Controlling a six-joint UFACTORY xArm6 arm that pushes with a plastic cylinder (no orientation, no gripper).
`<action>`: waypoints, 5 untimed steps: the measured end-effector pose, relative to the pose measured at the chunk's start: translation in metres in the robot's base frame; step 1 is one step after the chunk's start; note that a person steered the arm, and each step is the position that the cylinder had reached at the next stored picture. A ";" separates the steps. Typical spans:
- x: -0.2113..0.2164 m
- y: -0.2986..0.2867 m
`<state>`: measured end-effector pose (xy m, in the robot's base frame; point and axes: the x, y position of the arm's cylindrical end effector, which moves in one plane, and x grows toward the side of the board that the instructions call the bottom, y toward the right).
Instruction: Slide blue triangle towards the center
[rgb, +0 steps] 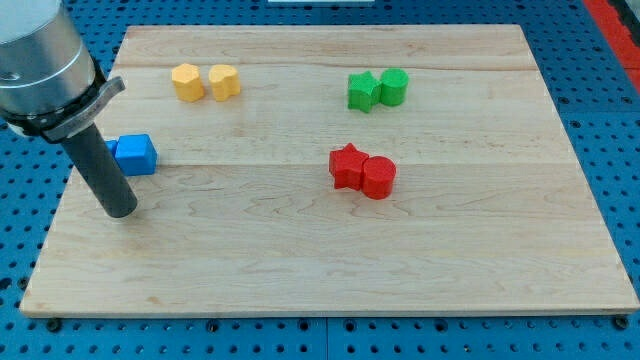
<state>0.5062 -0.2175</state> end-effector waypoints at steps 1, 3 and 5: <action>0.000 0.000; 0.000 0.004; -0.022 -0.087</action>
<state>0.4842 -0.3049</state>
